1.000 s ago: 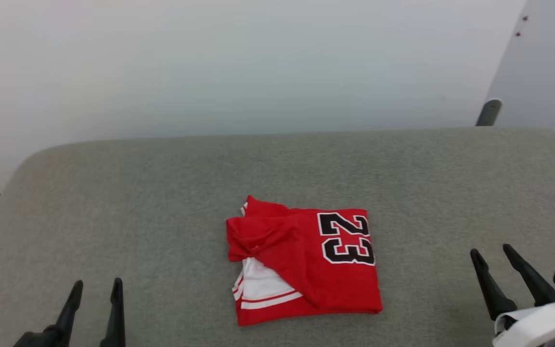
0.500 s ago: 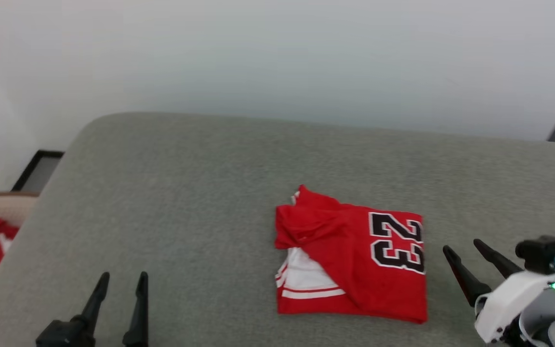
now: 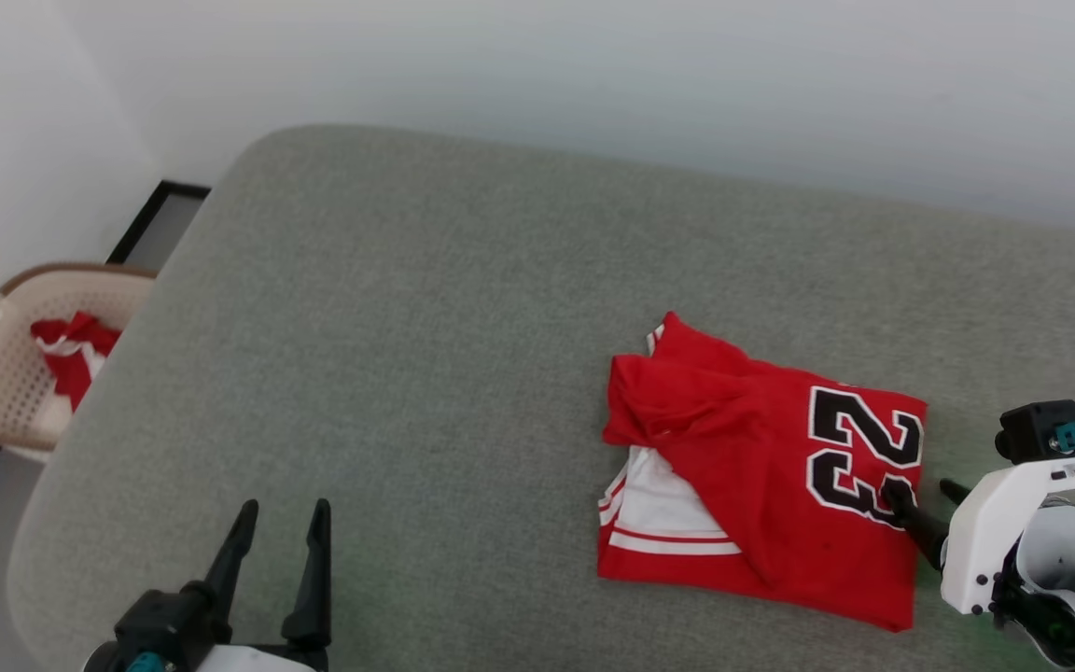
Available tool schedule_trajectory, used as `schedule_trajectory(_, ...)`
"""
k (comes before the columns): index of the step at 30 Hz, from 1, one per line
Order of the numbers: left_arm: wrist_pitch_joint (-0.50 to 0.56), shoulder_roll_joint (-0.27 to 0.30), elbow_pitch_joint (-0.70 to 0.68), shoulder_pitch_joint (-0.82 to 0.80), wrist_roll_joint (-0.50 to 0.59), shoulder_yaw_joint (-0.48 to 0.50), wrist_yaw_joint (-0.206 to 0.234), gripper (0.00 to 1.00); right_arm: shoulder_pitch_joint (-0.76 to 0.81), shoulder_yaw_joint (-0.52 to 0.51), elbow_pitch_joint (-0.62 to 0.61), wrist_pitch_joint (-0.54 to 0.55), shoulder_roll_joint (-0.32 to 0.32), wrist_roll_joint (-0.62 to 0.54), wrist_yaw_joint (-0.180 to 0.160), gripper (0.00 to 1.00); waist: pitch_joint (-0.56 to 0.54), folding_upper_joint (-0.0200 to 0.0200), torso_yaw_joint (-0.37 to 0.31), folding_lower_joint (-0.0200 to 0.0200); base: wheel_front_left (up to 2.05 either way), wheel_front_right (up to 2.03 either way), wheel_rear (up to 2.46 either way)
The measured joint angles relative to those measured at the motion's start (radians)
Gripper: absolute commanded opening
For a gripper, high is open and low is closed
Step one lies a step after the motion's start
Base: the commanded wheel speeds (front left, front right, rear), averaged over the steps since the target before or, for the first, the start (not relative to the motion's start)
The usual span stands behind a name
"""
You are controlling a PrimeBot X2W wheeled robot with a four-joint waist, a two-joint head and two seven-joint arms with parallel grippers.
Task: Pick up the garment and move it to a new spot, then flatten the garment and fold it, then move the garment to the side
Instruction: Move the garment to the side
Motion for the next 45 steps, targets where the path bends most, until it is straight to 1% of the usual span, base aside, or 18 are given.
schedule_trajectory(2, 0.0, -0.004, 0.004, -0.006, -0.001, -0.002, 0.0, 1.0, -0.007, -0.014, 0.013, 0.057, 0.009, 0.003, 0.0, 1.0, 0.016, 0.0, 0.011, 0.0, 0.0, 0.0, 0.0)
schedule_trajectory(9, 0.0, -0.018, 0.011, -0.022, -0.009, -0.002, 0.0, 1.0, -0.04, -0.065, 0.02, 0.187, 0.035, 0.014, 0.0, 1.0, 0.053, 0.0, 0.032, 0.0, 0.0, 0.0, 0.0)
schedule_trajectory(10, 0.0, -0.019, 0.012, -0.024, -0.01, -0.002, 0.0, 1.0, -0.044, -0.067, 0.021, 0.205, 0.037, 0.014, 0.0, 0.78, 0.056, 0.0, 0.034, 0.0, 0.0, 0.0, 0.0)
schedule_trajectory(11, 0.0, -0.019, 0.013, -0.025, -0.012, -0.002, 0.0, 1.0, -0.05, -0.062, 0.019, 0.219, 0.035, 0.008, 0.0, 0.16, 0.058, 0.0, 0.034, 0.0, 0.0, 0.0, 0.0)
schedule_trajectory(12, 0.0, -0.02, 0.014, -0.026, -0.013, -0.001, 0.0, 1.0, -0.053, -0.061, 0.018, 0.229, 0.035, 0.006, 0.0, 0.0, 0.06, -0.0001, 0.035, 0.0, 0.0, 0.0, 0.0)
schedule_trajectory(17, 0.0, -0.023, 0.013, -0.034, -0.014, 0.006, 0.0, 1.0, -0.067, -0.05, 0.017, 0.257, 0.049, 0.002, 0.0, 0.0, 0.059, 0.0, 0.034, 0.0, 0.0, 0.0, 0.0)
schedule_trajectory(23, 0.0, -0.027, 0.007, -0.033, -0.014, 0.024, 0.0, 1.0, -0.089, -0.014, -0.007, 0.278, 0.028, -0.001, 0.0, 0.0, 0.045, 0.0, 0.025, 0.0001, 0.0, 0.0, 0.0)
schedule_trajectory(28, 0.0, -0.025, -0.001, -0.027, -0.011, 0.033, 0.0, 1.0, -0.117, 0.022, -0.062, 0.282, -0.019, -0.011, 0.0, 0.0, 0.028, 0.0, 0.009, 0.0, 0.0, 0.0, 0.0)
schedule_trajectory(33, 0.0, -0.021, -0.007, -0.026, -0.009, 0.022, 0.0, 1.0, -0.149, 0.05, -0.119, 0.289, -0.071, -0.018, 0.0, 0.0, 0.014, 0.0, -0.018, 0.0, 0.0, 0.0, 0.0)
schedule_trajectory(40, 0.0, -0.009, -0.01, -0.042, -0.007, 0.006, 0.0, 1.0, -0.196, 0.08, -0.192, 0.289, -0.135, -0.026, 0.0, 0.0, 0.011, -0.0001, -0.071, 0.0, 0.0, 0.0, 0.0)
schedule_trajectory(45, 0.0, 0.001, -0.009, -0.082, -0.007, -0.01, 0.0, 1.0, -0.244, 0.099, -0.24, 0.274, -0.195, -0.032, 0.0, 0.0, 0.026, 0.0, -0.113, 0.0001, 0.0, 0.0, 0.0)
